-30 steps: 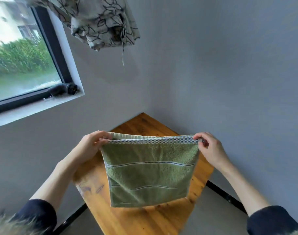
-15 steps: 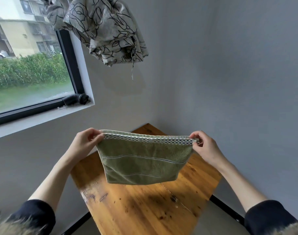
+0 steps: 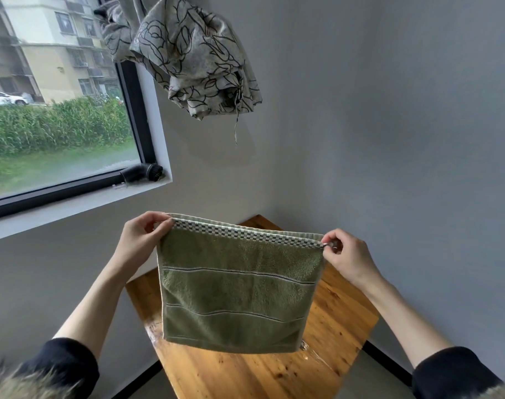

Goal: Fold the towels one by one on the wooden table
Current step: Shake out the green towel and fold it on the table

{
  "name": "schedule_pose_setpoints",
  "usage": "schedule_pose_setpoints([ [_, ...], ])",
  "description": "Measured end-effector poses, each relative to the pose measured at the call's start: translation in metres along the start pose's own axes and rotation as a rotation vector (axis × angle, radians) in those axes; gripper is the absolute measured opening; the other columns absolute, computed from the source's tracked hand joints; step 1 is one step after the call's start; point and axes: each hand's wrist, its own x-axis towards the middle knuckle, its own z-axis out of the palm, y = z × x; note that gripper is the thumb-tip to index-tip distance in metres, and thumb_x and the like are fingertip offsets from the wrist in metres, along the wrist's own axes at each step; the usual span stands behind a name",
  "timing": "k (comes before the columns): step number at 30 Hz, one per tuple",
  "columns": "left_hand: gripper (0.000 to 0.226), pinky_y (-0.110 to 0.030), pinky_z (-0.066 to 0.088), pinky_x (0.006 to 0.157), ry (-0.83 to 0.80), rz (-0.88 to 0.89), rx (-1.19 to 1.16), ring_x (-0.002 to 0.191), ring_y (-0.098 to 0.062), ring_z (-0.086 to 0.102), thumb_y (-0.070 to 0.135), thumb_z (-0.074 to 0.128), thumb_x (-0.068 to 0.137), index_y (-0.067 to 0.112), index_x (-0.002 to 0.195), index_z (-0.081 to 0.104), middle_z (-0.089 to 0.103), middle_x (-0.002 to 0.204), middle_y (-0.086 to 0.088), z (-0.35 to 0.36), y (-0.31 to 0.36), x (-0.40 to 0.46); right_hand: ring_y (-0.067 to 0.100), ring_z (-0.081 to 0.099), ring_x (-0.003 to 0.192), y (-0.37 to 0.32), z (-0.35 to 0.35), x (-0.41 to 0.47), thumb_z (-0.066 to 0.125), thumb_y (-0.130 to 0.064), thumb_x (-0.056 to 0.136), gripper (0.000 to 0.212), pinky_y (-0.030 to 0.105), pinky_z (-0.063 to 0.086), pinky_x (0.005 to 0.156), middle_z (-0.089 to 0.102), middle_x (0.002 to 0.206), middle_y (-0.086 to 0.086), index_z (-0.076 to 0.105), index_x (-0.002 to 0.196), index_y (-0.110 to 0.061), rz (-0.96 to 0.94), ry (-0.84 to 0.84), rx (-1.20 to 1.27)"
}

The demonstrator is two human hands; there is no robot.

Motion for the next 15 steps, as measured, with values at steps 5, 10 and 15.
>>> schedule_pose_setpoints([
  [5,0.002,-0.025,0.049,0.070,0.033,0.028,0.011,0.077,-0.012,0.060,0.022,0.069,0.080,0.021,0.081,0.068,0.068,0.084,-0.001,-0.005,0.009,0.003,0.014,0.047,0.065,-0.004,0.000,0.005,0.061,0.000,0.078,0.012,0.027,0.038,0.063,0.053,0.068,-0.001,0.060,0.076,-0.012,0.170,0.020,0.255],
  [10,0.007,-0.027,0.050,0.071,0.068,0.017,0.013,0.075,-0.013,0.060,0.022,0.073,0.076,0.017,0.078,0.068,0.068,0.082,-0.003,-0.009,0.011,0.004,0.020,0.048,0.075,-0.009,-0.001,0.012,0.053,0.007,0.082,0.016,0.035,0.042,0.072,0.054,0.073,0.007,0.059,0.075,-0.006,0.300,-0.038,0.651],
  [15,0.010,-0.027,0.048,0.071,0.050,0.003,0.022,0.074,-0.014,0.059,0.019,0.075,0.074,0.012,0.075,0.068,0.068,0.081,-0.007,-0.018,0.009,0.007,0.023,0.047,0.077,-0.006,-0.004,0.018,0.053,0.009,0.080,0.021,0.040,0.041,0.078,0.053,0.072,0.010,0.058,0.070,-0.009,0.254,-0.117,0.545],
])
